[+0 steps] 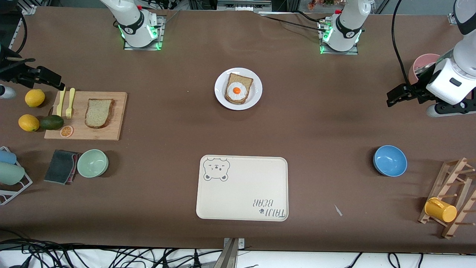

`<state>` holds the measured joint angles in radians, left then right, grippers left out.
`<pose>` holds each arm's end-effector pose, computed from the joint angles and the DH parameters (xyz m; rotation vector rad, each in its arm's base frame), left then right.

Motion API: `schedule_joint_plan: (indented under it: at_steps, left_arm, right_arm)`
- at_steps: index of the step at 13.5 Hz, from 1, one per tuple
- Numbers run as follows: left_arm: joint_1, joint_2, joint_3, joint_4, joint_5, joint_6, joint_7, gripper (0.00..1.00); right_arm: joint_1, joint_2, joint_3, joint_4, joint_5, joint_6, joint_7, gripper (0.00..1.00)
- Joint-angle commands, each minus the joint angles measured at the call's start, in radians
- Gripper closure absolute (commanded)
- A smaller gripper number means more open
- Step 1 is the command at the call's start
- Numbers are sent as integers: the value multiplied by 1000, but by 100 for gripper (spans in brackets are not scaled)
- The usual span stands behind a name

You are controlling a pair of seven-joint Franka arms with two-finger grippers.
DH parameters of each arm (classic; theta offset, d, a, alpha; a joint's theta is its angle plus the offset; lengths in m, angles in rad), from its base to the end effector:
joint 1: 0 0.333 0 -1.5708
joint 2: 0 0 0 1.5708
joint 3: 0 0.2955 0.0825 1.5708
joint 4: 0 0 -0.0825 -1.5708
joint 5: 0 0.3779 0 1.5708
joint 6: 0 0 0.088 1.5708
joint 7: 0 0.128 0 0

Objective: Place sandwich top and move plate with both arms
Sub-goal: 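Move the right gripper toward the bread slice on the cutting board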

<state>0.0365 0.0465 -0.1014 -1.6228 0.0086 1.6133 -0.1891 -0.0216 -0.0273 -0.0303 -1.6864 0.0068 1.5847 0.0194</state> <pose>0.5599 -0.0343 0.5367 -3.1235 -0.1932 0.0858 0.5357 -0.0271 0.5453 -3.1286 0.1121 0.1163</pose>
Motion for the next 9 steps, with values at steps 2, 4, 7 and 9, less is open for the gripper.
schedule_joint_plan:
  at_steps: [2,4,7,9]
  left_arm:
    - [-4,10,-4,27,22,-12,-13,0]
    - [-4,10,-4,27,22,-12,-13,0]
    - [-4,10,-4,29,22,-12,-13,0]
    - [-4,10,-4,27,22,-13,-15,0]
  right_arm:
    - [8,3,-10,14,12,-6,-16,0]
    - [9,3,-10,14,13,-8,-7,0]
    - [12,13,-3,19,4,-8,-4,0]
    - [12,15,-3,19,4,0,-3,0]
